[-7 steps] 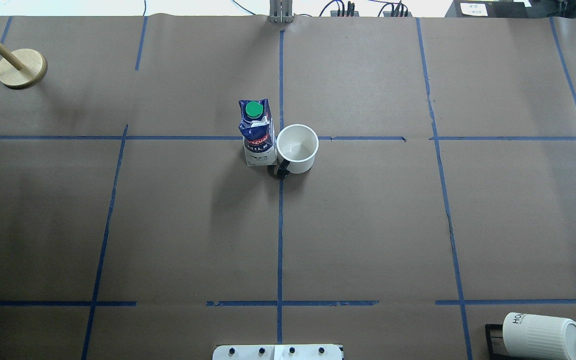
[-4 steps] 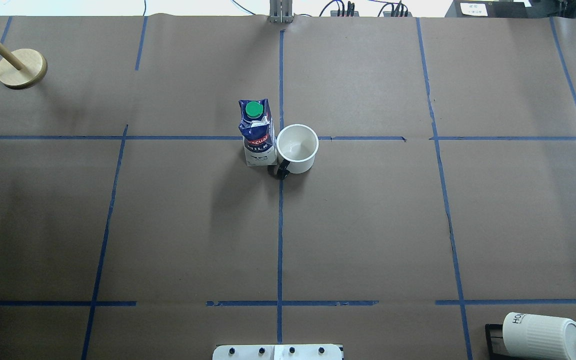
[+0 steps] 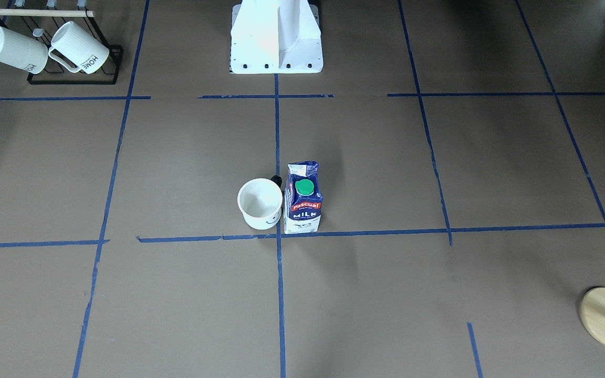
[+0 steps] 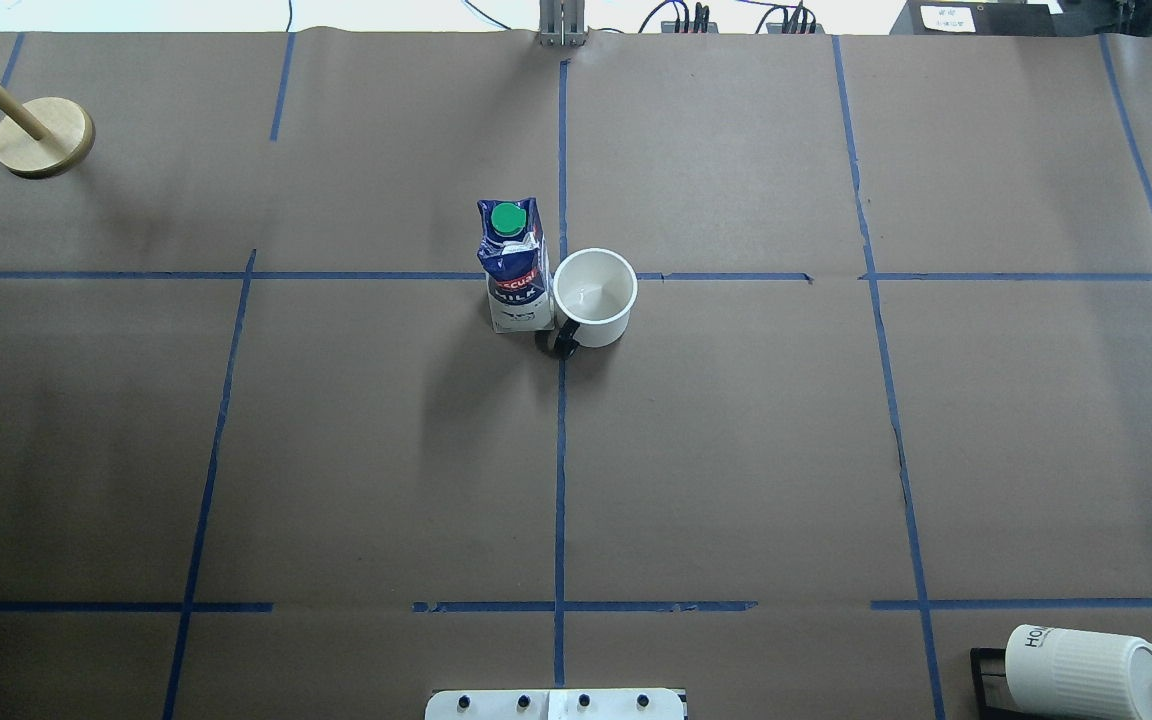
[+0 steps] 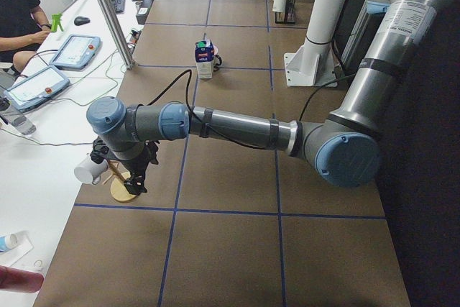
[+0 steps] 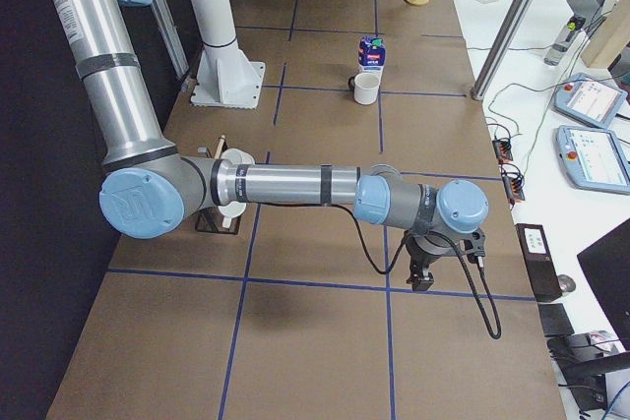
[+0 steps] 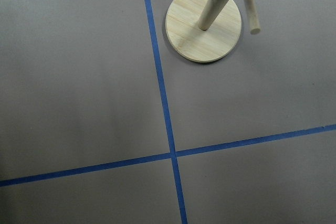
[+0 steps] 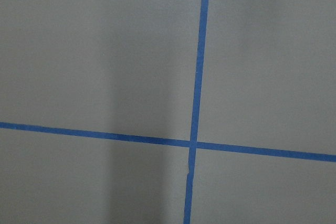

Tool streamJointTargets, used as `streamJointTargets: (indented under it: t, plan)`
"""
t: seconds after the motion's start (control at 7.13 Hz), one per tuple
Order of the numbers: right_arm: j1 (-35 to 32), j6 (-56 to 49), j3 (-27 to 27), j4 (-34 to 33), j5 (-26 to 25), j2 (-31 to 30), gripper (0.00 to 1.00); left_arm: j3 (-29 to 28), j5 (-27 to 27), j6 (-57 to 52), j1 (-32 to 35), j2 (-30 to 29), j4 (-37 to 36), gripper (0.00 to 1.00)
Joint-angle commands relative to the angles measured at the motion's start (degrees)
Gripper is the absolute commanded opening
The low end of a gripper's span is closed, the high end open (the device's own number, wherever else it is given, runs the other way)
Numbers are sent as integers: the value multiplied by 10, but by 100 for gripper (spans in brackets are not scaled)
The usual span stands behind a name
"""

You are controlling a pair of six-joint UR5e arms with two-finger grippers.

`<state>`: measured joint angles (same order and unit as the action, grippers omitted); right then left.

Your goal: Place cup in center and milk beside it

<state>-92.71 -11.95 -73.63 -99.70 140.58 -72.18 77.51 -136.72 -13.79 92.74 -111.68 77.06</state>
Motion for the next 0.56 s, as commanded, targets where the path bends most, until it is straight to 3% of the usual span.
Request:
streamJointTargets:
  t: [0.0, 0.42]
  plan:
    - [1, 0, -1, 1, -1, -2, 100, 5, 0, 0, 0, 7, 9, 100]
    - [2, 4, -4, 5, -4, -4, 100, 33, -1, -1, -1, 36, 44, 100]
